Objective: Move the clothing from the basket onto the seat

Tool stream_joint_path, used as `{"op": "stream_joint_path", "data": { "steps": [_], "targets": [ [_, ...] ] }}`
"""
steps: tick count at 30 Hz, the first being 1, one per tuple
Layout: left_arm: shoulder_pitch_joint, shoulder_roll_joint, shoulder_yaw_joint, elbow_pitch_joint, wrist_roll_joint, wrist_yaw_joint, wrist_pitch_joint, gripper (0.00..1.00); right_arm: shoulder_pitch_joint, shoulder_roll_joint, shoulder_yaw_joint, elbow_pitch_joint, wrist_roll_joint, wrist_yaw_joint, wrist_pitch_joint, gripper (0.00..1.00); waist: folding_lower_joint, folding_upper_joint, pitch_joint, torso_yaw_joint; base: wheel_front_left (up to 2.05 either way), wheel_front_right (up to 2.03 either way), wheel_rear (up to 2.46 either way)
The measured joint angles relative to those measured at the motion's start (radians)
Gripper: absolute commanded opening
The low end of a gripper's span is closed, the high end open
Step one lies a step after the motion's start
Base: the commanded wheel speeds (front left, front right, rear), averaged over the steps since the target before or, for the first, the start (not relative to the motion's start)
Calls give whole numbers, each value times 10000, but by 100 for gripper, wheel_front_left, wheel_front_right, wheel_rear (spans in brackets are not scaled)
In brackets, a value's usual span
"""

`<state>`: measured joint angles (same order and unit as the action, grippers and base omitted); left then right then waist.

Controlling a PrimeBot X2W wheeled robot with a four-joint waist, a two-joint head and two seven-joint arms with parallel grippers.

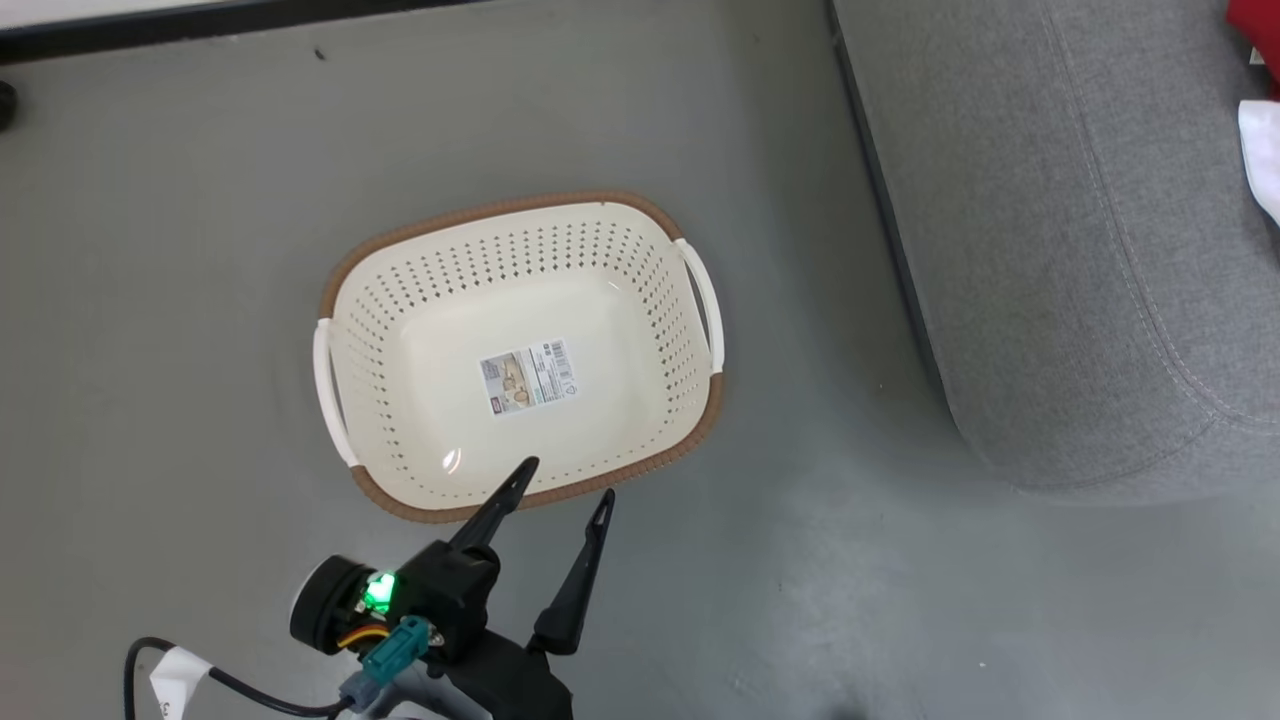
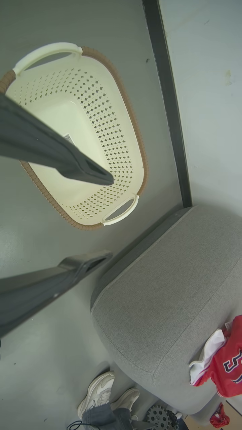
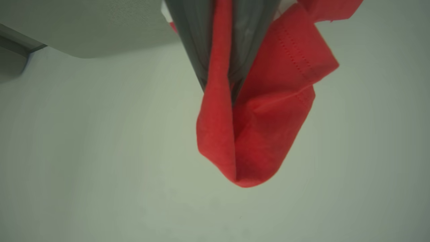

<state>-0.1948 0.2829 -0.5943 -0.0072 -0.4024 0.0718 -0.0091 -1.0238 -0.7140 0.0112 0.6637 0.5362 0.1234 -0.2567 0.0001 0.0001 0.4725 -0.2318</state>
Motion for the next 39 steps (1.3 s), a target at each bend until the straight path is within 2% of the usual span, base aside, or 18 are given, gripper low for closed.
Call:
{"op": "stream_joint_path", "data": {
  "steps": [14,18,24,29,39],
  "targets": [
    [4,652,491,-800,276,165,353,100,-281,-861,-527,882,359,0,0,0,-1,0,856,-611,0,0,0],
    [110,892,658,-1200,360,228,554,100,-42,-880,-857,1185,662,2,0,0,-1,-1,1144,-744,0,0,0],
    [342,1181,842,-1856,491,265,865,100,219,-706,-1348,1342,1083,0,0,0,-1,-1,1713,-915,0,0,0],
    [340,1360,1051,-2343,629,339,1127,100,356,-301,-1532,1476,1179,2,0,0,0,0,2314,-1018,0,0,0],
    [-57,1333,1277,-2727,978,430,1308,100,135,374,-1615,1831,1195,2,0,0,1,0,3475,-1044,0,0,0]
  ]
}}
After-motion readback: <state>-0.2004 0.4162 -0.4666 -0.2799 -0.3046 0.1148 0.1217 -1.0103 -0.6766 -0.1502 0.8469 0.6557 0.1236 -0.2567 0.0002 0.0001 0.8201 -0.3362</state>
